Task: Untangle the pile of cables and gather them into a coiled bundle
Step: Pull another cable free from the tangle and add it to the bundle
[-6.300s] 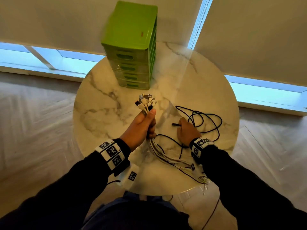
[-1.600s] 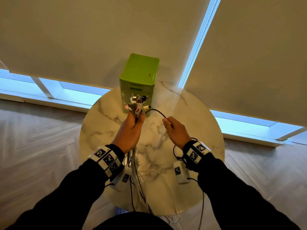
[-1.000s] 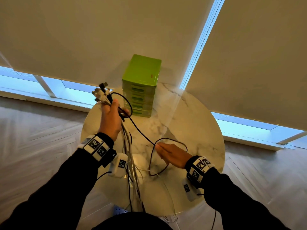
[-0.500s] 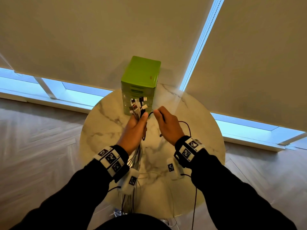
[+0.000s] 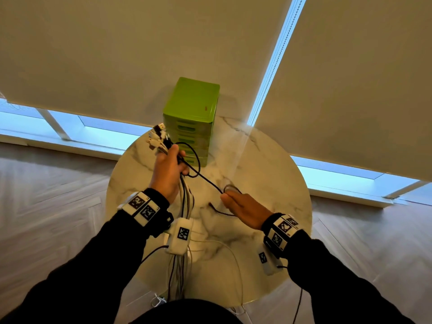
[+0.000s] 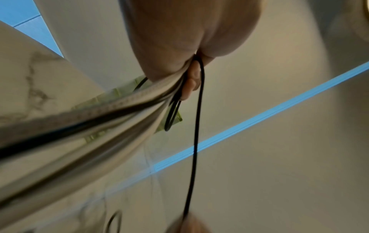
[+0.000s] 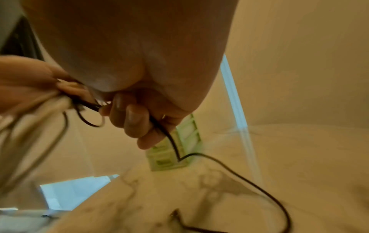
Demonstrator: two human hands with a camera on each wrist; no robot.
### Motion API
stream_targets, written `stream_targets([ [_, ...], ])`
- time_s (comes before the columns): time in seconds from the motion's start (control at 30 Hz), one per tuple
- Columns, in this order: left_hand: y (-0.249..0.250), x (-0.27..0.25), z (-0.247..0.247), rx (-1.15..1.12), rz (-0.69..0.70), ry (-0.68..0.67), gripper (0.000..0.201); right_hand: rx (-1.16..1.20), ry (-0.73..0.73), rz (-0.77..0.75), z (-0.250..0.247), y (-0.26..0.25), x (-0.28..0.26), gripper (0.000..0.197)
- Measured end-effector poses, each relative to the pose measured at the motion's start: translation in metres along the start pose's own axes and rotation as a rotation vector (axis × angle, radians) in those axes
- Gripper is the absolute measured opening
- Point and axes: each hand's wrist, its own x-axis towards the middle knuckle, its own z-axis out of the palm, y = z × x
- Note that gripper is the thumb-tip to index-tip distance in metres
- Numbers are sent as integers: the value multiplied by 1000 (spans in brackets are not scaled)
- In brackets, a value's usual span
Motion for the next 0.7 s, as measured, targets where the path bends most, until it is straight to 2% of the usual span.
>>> stream_targets([
  [0.07,2,6,-4,-15,37,-4,17,1,11,84,-6,19,-9,32],
  [0.17,5,11,-6,-1,112,-3,16,-118,9,218,-19,43,-21,37],
  [0.27,6,12,-2,21,148,16,22,-258,-18,389,-35,67,-37,49],
  [0.33,2,6,7,52,151,-17,21,-320,25,482,-44,75,-47,54],
  [0.5,-23,-23,47,123,145,-229,24,-156,224,490,-54,72,-67,30],
  [0.6,-43,-40,74,138,93,-405,22,-7,251,529,-49,69,-96,21],
  [0.7,-59,-59,97,133,34,-565,17,134,247,661,-39,81,-139,18],
])
